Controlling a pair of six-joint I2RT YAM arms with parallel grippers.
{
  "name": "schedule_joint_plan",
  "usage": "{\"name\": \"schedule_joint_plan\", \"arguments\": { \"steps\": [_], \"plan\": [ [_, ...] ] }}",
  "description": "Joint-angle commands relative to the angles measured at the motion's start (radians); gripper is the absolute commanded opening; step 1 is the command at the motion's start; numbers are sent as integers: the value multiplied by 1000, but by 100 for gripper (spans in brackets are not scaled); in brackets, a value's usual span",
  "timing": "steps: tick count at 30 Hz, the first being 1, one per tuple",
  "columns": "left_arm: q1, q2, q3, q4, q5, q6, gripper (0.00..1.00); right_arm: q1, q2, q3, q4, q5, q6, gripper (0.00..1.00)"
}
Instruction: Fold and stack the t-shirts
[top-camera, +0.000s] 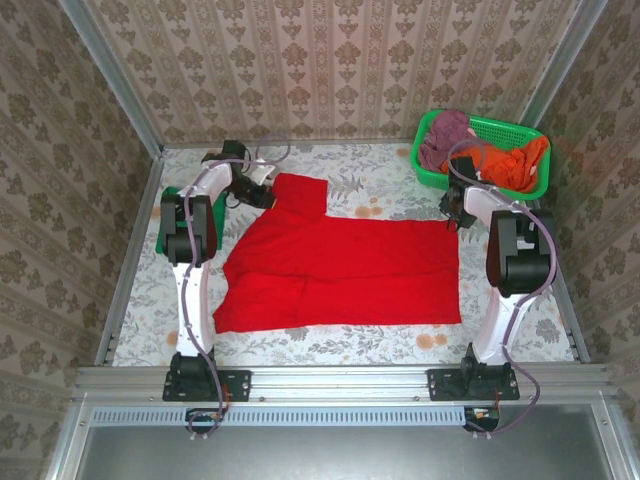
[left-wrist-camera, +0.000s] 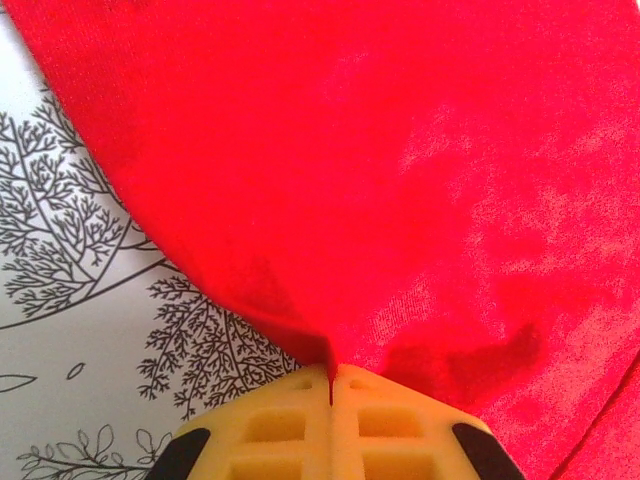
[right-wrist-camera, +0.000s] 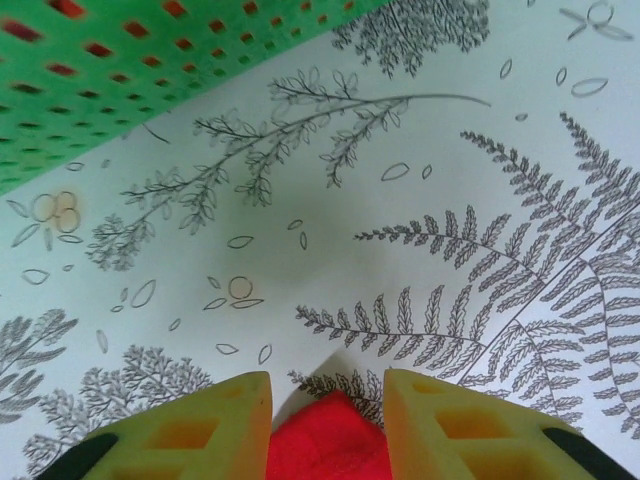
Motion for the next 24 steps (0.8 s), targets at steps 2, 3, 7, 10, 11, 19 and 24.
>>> {"name": "schedule_joint_plan", "arguments": {
  "steps": [2, 3, 7, 10, 11, 19, 24],
  "plan": [
    [4, -51, -7, -8, 32, 4, 0, 2, 33, 17, -54, -24, 35, 33],
    [6, -51, -8, -7, 42, 4, 0, 2, 35, 17, -54, -32, 36, 32],
    [11, -55, -8, -1, 54, 1, 0, 3, 46, 11, -49, -44, 37, 28],
    [13, -55, -8, -1, 55, 0, 0, -1, 56, 12, -48, -57, 35, 20],
    [14, -55, -8, -1, 54, 0, 0, -1, 60, 13, -47, -60, 35, 19],
    [17, -60, -17, -1, 57, -2, 0, -7, 72, 18, -49, -89, 31, 0],
    [19, -89, -37, 28, 61, -10, 0, -7, 8, 6, -25, -99, 9, 0]
  ]
}}
